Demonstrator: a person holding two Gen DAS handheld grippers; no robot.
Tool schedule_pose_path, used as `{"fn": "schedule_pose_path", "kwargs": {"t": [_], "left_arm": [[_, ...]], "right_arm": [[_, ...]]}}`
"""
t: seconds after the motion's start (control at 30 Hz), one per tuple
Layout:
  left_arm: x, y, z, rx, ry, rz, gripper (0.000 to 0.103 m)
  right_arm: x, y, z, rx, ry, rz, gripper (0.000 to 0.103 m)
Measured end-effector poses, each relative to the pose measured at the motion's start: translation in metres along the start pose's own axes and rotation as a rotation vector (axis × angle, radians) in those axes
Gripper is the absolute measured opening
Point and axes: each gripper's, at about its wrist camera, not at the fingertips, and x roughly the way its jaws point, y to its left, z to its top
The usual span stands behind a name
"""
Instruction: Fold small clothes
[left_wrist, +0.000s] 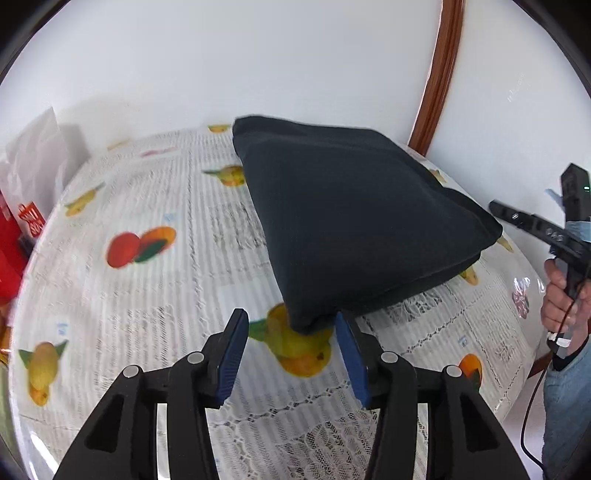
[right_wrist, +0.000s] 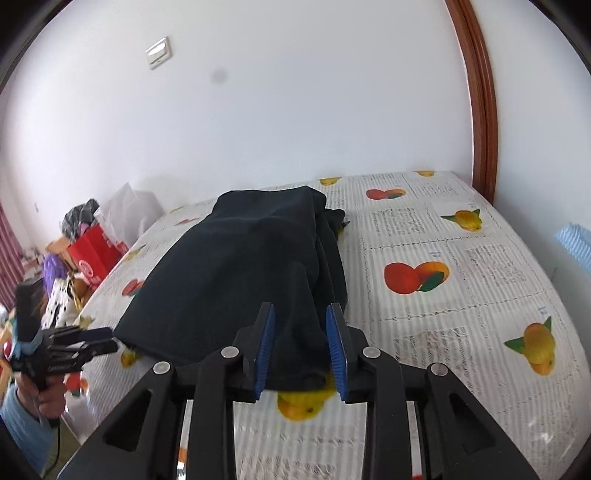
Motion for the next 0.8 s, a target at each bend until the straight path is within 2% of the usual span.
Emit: {"fn": "schedule_pose_path", "kwargs": {"t": [0.07,0.1,0.13,0.2,0.3,0.43,0.5,0.67,0.8], "left_arm": [[-0.004,0.002,0.006,-0.006,-0.010,-0.004,0.047],[-0.005,0.002,0.009,-0.011,-0.012,-0.005,0.047],[-0.004,0.003,0.014,-0.013,-0.015,0.001,0.047],[0.004,0.004,0.025,-0.012,-0.020,0.009,0.047],[0.018,0.004,0.035,-0.022,-0.004,0.008,0.047],[0.049,0.001,0.035,0.001,0.054,0.025,0.051],[0.061,-0.001,0.029,0.020,0.076,0.031,0.052],[0.054,0.003,0.039,0.041,0.088,0.006,0.052],[0.051,0.013,0.052,0.010,0.075,-0.006,0.055]], "right_arm": [[0.019,-0.003,-0.003,0.033,0.052,-0.022,0.021],[0.031,-0.004,-0.009,0.040,0.094,-0.047,0.010],[0.039,-0.005,-0.015,0.040,0.120,-0.061,0.009],[0.041,-0.003,-0.025,0.022,0.117,-0.099,0.009],[0.034,-0.002,-0.030,0.017,0.137,-0.110,0.009],[0.025,0.001,-0.030,-0.049,0.171,-0.122,0.009],[0.021,0.003,-0.024,-0.071,0.183,-0.120,0.009],[0.021,0.006,0.010,-0.092,0.146,-0.114,0.011],[0.051,0.005,0.036,-0.052,0.167,-0.073,0.014]]}}
